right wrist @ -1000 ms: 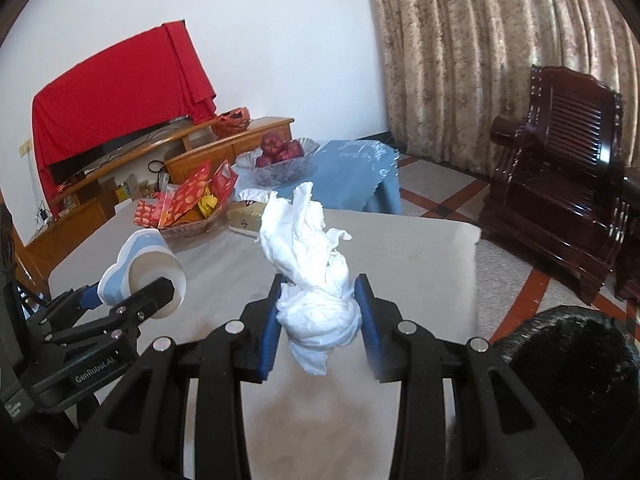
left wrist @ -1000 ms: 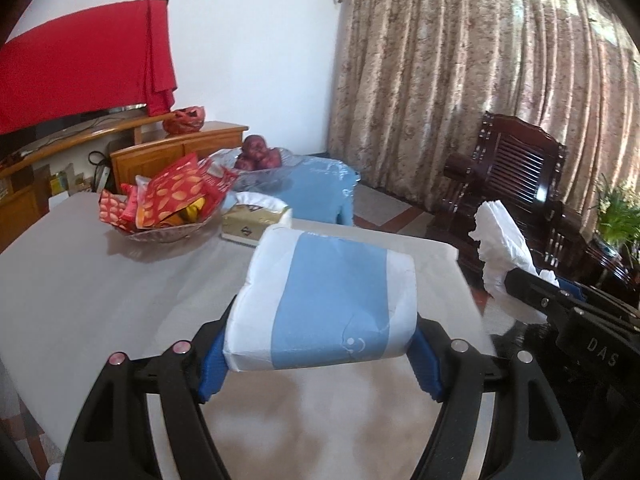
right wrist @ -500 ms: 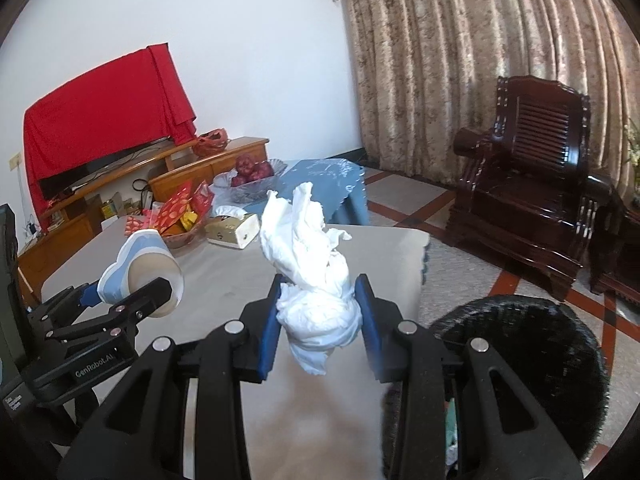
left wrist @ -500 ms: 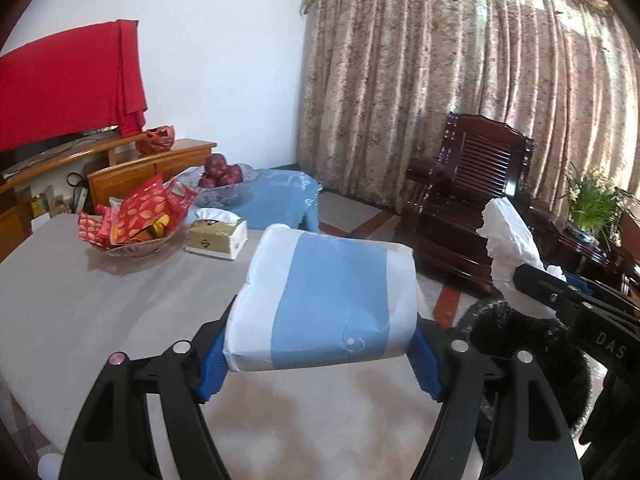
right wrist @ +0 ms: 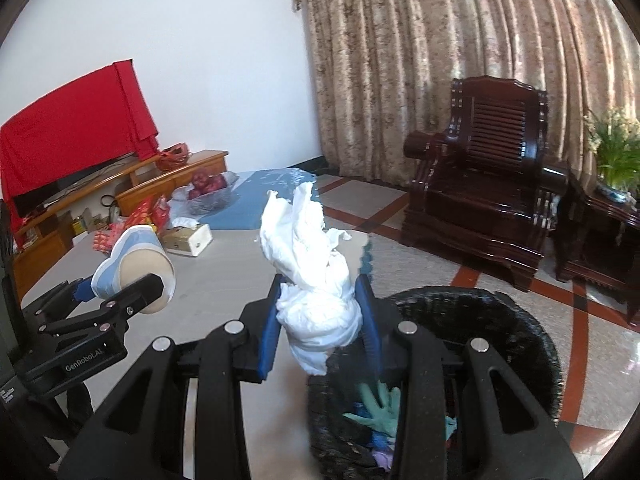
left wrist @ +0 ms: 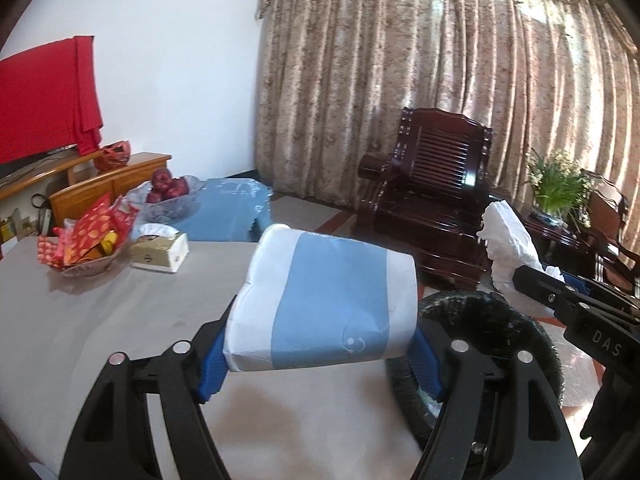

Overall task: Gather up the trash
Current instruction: 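Carry cup and tissue ball over the bin and open both tools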

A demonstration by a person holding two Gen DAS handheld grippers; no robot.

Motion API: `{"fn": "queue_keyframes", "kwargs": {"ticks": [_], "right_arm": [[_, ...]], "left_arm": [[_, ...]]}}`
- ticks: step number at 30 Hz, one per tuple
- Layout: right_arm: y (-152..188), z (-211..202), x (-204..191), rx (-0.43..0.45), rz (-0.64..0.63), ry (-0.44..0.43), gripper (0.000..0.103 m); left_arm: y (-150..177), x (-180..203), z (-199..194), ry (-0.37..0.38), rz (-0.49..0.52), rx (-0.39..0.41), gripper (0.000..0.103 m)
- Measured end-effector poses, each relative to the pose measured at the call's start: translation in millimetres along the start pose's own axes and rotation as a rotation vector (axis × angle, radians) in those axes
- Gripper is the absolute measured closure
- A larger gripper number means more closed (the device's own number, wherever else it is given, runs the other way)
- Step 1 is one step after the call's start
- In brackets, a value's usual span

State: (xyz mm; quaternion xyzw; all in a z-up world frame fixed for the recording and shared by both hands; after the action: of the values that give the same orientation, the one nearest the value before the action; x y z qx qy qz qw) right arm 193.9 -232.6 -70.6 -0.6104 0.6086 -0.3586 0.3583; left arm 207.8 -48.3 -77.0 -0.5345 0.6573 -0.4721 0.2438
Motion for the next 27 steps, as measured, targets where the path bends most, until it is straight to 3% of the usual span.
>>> {"fn": "queue_keyframes", "kwargs": {"ticks": [27], "right_arm": [[35.0,17.6,135.4,-0.042,0.076,0.227,0.069]], "left_arm": [[17.6,119.6,89.4,0.216,0.132,-0.065,0.03]]}}
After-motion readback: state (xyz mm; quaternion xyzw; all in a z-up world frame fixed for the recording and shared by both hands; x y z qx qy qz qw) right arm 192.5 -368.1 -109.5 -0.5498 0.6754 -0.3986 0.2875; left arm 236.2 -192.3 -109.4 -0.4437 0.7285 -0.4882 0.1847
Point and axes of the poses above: each gripper's, at about its wrist camera, not at the fingertips, and z roughly the way its jaws point, x to its right, y to its underside, the point moved 8 cm from there along z, roughly the way its jaws point, and after that the axes turned 12 degrees about y, right-handed, at the moved point
